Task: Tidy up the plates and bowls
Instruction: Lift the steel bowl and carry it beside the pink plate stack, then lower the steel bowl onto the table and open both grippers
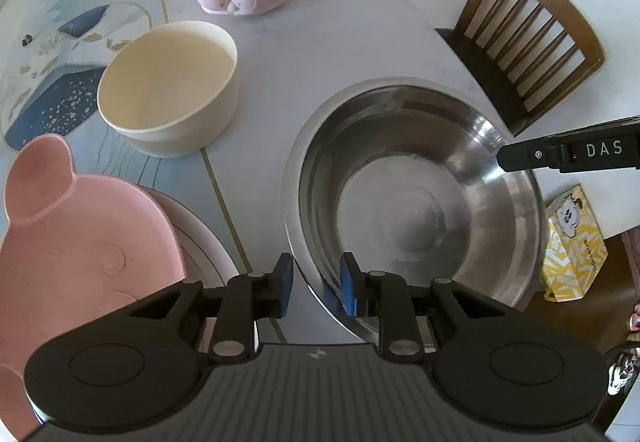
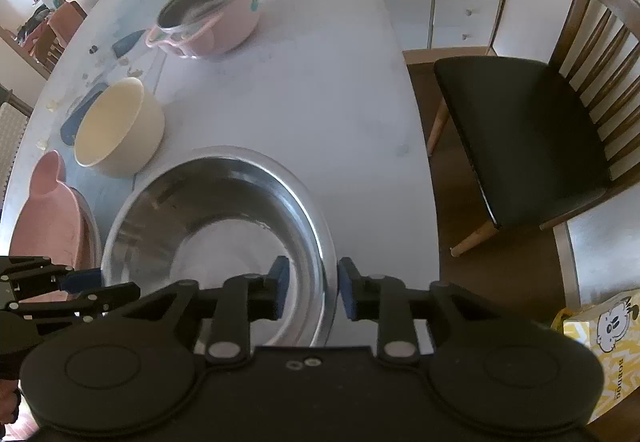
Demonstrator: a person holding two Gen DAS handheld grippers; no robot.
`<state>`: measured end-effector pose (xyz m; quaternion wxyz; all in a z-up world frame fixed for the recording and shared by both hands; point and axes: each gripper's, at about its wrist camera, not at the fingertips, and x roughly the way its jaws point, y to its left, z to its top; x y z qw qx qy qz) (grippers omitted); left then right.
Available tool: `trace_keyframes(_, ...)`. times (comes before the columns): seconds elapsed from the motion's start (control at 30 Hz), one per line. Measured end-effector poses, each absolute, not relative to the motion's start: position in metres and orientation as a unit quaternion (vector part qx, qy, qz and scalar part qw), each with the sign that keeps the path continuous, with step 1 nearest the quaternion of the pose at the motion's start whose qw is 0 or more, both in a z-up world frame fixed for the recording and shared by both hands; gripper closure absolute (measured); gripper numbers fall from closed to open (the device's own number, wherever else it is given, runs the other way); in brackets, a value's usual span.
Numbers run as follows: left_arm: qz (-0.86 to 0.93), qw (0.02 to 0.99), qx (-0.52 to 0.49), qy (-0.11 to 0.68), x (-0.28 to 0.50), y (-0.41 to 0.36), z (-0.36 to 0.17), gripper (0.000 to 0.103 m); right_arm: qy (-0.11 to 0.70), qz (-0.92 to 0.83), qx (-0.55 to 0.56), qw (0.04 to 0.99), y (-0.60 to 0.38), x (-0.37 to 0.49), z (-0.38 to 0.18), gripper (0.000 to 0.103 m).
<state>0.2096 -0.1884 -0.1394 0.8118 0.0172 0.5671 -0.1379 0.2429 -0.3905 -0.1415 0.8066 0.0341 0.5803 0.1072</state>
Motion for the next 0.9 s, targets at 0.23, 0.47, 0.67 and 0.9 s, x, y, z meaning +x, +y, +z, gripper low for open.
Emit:
trace_keyframes(0.23,-0.149,0.825,-0.007,0.545,0.209,-0.175,-0.112,0.075,0.564,0.121,0.025,0.816,-0.379,0.238,-0.111,0.064)
trace_keyframes(0.47,-0.146,0.855,-0.023,0.498,0.217,-0.159,-0.071,0.042,0.537,0.138,0.016,0.832,-0.365,0.241,-0.078,0.052)
trace_keyframes(0.67,-0.141,0.875,-0.032,0.462,0.237,-0.144,-0.034,0.042,0.515,0.148,0.012,0.844,-0.357,0.254,-0.051,0.042)
trace_keyframes(0.9,-0.106,0.904,-0.005,0.414,0.271,-0.134,0.000,0.032,0.483,0.146,-0.004,0.864,-0.345,0.285,-0.028,0.029)
